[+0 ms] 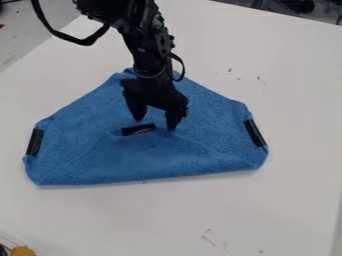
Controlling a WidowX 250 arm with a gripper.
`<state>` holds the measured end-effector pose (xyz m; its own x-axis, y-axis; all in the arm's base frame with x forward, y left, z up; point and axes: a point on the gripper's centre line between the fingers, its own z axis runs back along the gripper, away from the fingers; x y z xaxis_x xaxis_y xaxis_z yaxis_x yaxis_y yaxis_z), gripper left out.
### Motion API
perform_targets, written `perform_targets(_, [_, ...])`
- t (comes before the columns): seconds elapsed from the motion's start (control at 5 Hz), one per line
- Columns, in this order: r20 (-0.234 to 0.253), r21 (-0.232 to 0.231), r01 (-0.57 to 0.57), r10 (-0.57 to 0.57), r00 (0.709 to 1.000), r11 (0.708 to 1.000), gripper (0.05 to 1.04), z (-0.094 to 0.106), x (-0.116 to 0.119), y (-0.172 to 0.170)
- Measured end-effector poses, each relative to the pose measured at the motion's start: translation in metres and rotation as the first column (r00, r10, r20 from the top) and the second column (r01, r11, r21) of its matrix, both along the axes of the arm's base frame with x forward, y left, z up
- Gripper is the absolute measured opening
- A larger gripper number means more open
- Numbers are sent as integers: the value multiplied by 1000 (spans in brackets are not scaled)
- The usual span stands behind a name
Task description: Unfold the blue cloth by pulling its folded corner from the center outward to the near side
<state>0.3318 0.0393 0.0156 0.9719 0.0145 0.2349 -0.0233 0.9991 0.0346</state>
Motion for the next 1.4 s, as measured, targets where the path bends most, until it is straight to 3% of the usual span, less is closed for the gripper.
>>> perform_targets(0.4, [-71,13,-18,19,997,1000,1000,-4,-14,4])
perform_targets(0.6, [-68,16,-34,35,997,999,967,0,-19,3])
perform_targets(1.0, [-70,3,-43,43,997,999,402,-4,-24,6])
perform_targets(1.2, [-69,6,-39,40,997,999,187,-4,-23,5])
perform_targets(1.4, [-44,30,-59,60,997,998,73,10,-28,3])
